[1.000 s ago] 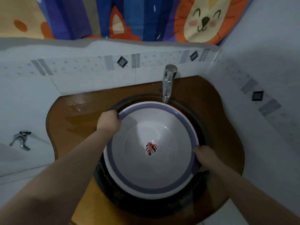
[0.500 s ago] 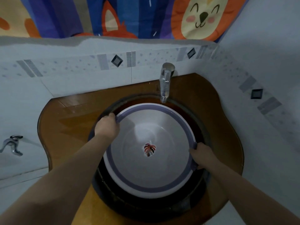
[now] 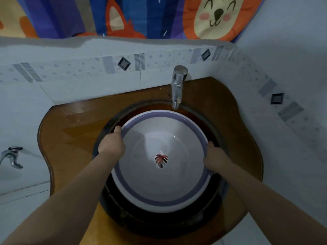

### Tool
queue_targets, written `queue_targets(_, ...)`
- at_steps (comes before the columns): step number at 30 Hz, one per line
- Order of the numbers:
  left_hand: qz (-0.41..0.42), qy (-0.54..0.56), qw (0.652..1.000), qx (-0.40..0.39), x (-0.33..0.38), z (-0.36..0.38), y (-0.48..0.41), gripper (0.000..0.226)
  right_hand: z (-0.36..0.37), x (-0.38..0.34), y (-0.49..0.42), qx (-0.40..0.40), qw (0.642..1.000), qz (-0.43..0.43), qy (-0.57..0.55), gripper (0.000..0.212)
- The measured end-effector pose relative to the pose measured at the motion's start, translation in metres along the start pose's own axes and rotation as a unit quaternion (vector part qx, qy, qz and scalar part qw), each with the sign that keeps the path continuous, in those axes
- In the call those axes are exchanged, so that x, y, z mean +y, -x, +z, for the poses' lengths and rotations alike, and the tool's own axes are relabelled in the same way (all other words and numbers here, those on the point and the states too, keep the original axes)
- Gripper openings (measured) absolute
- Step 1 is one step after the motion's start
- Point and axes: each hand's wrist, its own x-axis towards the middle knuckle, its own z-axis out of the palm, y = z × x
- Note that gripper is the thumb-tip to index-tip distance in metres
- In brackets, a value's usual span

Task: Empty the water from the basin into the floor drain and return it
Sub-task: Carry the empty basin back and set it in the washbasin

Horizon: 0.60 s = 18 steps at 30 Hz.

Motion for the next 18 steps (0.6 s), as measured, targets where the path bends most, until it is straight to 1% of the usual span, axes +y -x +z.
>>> queue_targets(4, -0.016, 0.023, 1.0, -0.013, -0.006, 0.0, 0.005, 0.044, -0.003, -0.003, -0.007, 0.032, 0.999, -0.02, 0.021, 0.068)
queue_targets(7, -0.034, 0.015, 0.999, -0.015, -0.007, -0.001, 0.01, 0.042, -0.003, 0.005, -0.003, 0.058, 0.998, -0.026, -0.022, 0.062)
queue_targets(8, -0.032, -0.004, 0.999, -0.003, -0.008, 0.0, 0.011, 0.042, -0.002, 0.01, 0.0, 0.063, 0.997, -0.031, -0.041, 0.054)
queue_targets(10, -0.025, -0.049, 0.998, 0.018, -0.009, 0.002, 0.013, 0.037, 0.001, 0.019, 0.006, 0.057, 0.996, -0.045, -0.057, 0.026)
queue_targets(11, -0.03, -0.07, 0.997, 0.016, -0.01, 0.002, 0.014, 0.03, 0.003, 0.023, 0.009, 0.044, 0.996, -0.051, -0.056, 0.021)
queue_targets(12, -0.042, -0.085, 0.995, 0.006, -0.011, 0.001, 0.013, 0.023, 0.006, 0.025, 0.011, 0.034, 0.996, -0.055, -0.056, 0.024)
queue_targets(13, -0.057, -0.093, 0.994, -0.005, -0.011, 0.0, 0.013, 0.021, 0.007, 0.025, 0.011, 0.028, 0.996, -0.054, -0.058, 0.026)
queue_targets(16, -0.07, -0.087, 0.994, -0.015, -0.011, -0.001, 0.011, 0.034, 0.008, 0.024, 0.006, 0.034, 0.996, -0.042, -0.067, 0.026)
queue_targets(18, -0.073, -0.081, 0.994, -0.022, -0.013, 0.001, 0.01, 0.033, 0.004, 0.022, 0.001, 0.045, 0.997, -0.041, -0.051, 0.026)
